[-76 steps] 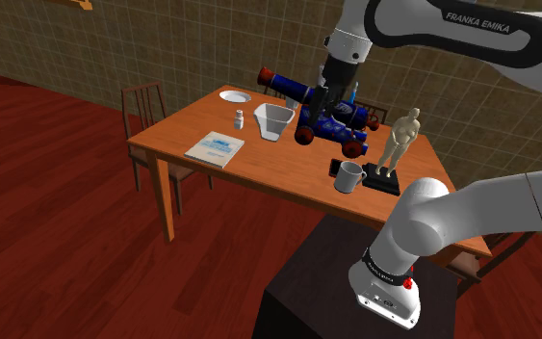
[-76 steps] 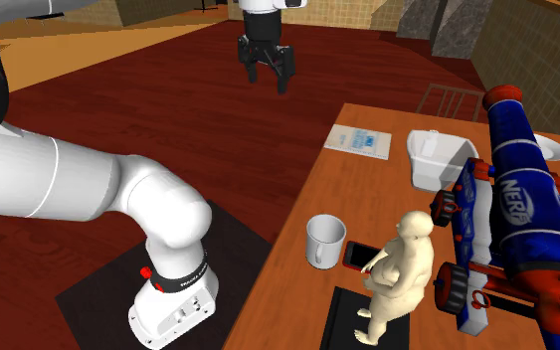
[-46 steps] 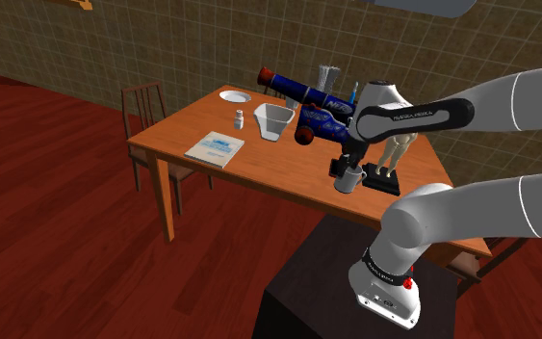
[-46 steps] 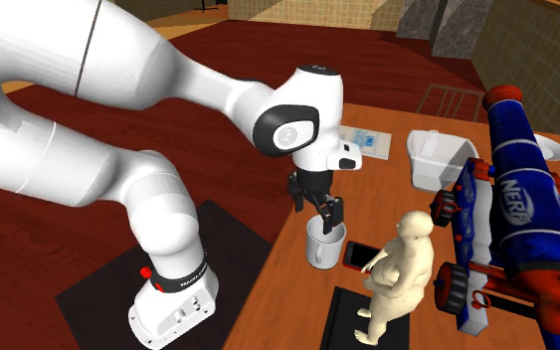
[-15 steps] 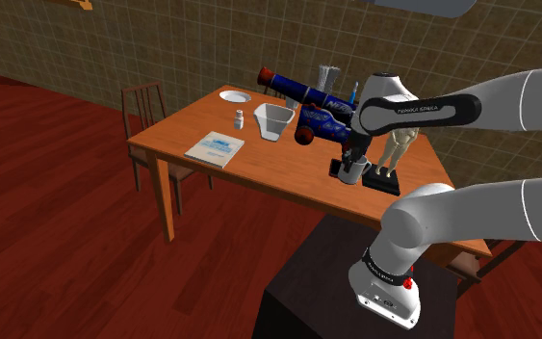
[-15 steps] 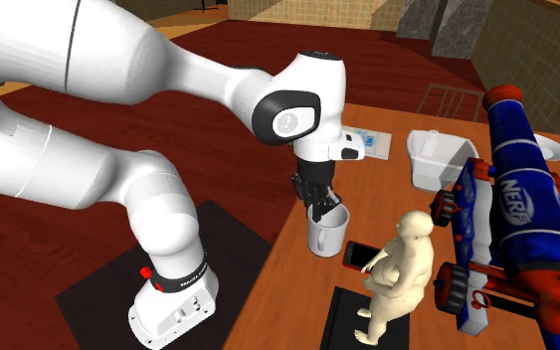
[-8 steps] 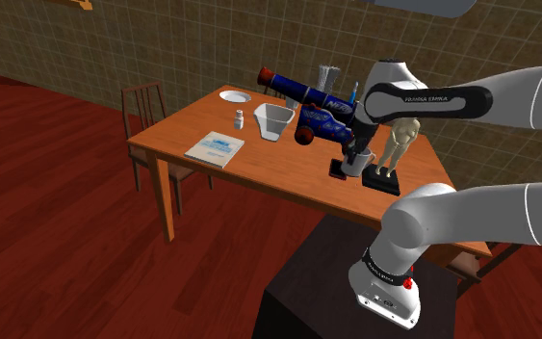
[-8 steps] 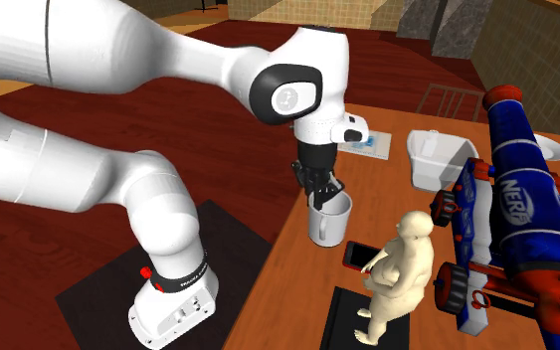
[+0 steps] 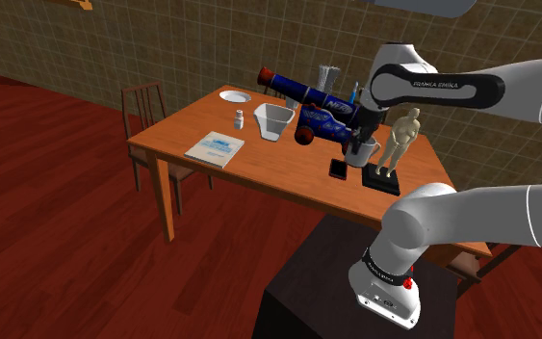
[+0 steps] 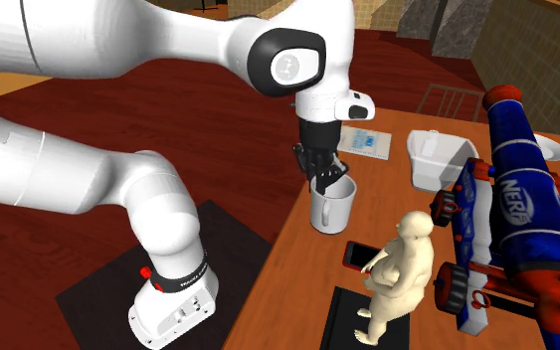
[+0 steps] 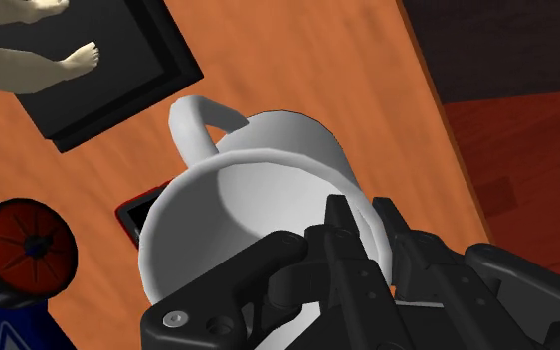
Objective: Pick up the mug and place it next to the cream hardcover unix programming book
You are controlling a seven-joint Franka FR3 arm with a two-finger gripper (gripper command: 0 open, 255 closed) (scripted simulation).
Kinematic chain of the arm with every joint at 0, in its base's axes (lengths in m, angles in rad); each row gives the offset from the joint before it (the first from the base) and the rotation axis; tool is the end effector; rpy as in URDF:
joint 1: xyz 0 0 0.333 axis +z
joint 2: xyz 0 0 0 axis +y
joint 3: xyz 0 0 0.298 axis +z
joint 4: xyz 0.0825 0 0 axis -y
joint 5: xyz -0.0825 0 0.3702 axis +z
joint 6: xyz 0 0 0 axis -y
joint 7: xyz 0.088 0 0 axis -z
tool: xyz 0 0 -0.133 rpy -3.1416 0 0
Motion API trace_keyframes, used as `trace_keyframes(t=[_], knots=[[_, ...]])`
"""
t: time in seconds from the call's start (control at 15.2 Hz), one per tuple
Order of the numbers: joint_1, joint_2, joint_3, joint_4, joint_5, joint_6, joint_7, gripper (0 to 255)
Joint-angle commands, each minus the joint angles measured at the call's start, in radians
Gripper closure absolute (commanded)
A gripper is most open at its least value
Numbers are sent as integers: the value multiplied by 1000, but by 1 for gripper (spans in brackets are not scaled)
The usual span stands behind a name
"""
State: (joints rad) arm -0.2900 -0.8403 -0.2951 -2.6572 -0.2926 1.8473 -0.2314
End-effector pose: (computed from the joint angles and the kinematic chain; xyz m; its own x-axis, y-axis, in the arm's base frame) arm 0.2460 -0.1932 0.4411 0.9836 -0.1806 -0.0008 -0.1802 -0.9814 0.0657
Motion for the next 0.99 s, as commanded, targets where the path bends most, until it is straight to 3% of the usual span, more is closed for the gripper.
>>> trace_keyframes(t=[0.0, 0.46, 0.92], knots=[[3, -4, 7, 23, 7, -27, -1, 255], [10, -4, 25, 112, 25, -116, -9, 255], [92, 255, 71, 267, 99, -23, 74, 255]])
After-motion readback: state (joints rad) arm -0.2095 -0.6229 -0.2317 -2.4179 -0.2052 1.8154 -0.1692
